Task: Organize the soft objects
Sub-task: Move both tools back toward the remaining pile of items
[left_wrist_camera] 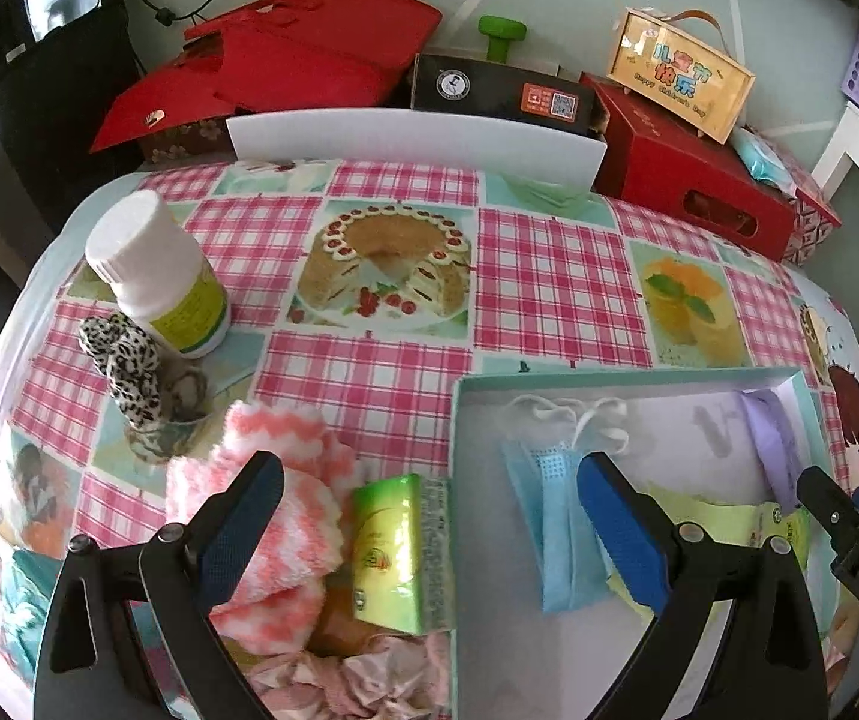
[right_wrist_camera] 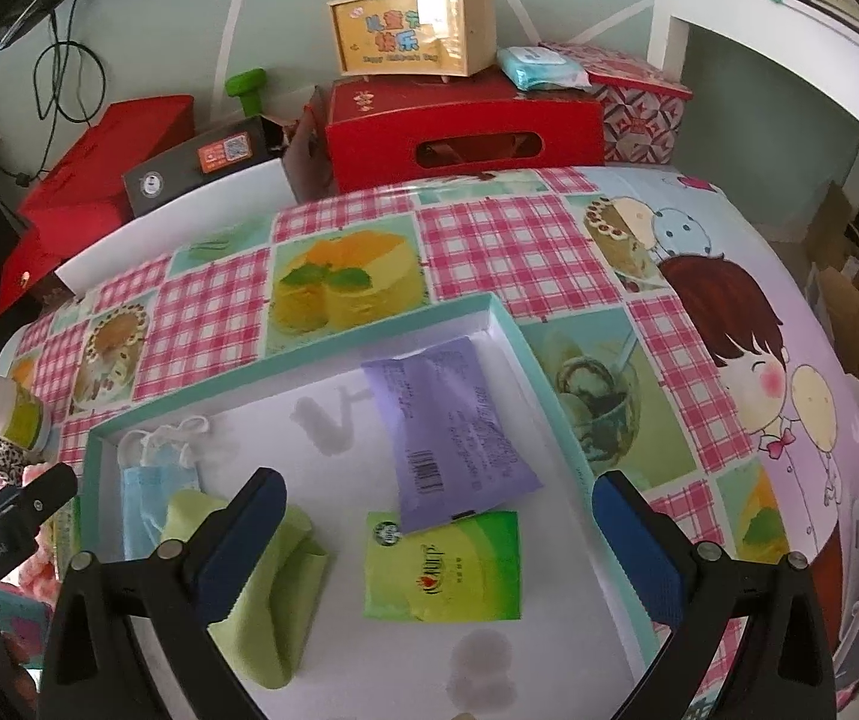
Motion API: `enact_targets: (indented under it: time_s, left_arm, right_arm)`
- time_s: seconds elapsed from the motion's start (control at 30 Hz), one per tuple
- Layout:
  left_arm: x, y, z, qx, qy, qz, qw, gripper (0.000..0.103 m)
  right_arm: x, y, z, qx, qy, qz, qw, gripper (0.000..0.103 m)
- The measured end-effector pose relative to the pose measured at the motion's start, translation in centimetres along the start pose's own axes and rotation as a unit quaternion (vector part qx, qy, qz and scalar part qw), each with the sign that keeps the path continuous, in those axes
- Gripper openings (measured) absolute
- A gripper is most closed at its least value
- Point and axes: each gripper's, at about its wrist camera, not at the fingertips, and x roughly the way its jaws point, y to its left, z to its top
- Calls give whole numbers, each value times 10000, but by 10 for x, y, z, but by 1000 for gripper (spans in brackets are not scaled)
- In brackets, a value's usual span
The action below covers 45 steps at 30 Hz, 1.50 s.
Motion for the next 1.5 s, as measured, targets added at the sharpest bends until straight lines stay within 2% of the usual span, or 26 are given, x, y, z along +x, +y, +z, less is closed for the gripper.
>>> enact_targets:
  time_s: [0.27, 0.53, 0.77, 0.97, 1.2, 1.3, 1.4, 1.5]
  left_arm:
    - [-12, 38, 7, -164, -168, 458, 9987, 98]
    - [-26, 103, 10, -877, -290, 1024, 9904, 98]
    - [-37, 151, 1, -1440, -338, 1279, 9807, 98]
    - [-40, 174, -8, -1648, -302, 1289, 9774, 98]
    - [-46, 187, -14, -1882, -300, 1108, 9754, 98]
    - [-42, 185, -15, -1952, -195, 883, 9766, 98]
    - [-36, 178, -13, -1856, -101, 675, 9803, 98]
    - [-32, 168, -12, -1720, -56, 623, 9831, 98]
  right_arm:
    - [-8, 36, 0, -333, -99, 293, 9990, 103]
    - [-8, 76, -7, -825, -35, 445, 9956, 103]
    - [-10, 100, -15, -1042, 13, 764, 9916, 103]
    - [-8, 127, -25, -1271, 92, 1032, 9865, 103]
    - [-11, 161, -39, -1453, 125, 1749, 9737, 103]
    - [-9, 172, -45, -1518, 211, 2001, 9677, 103]
    - [-4, 181, -51, -1626, 268, 2016, 9655, 103]
    - [-1, 185, -54, -1654, 341, 2087, 9633, 101]
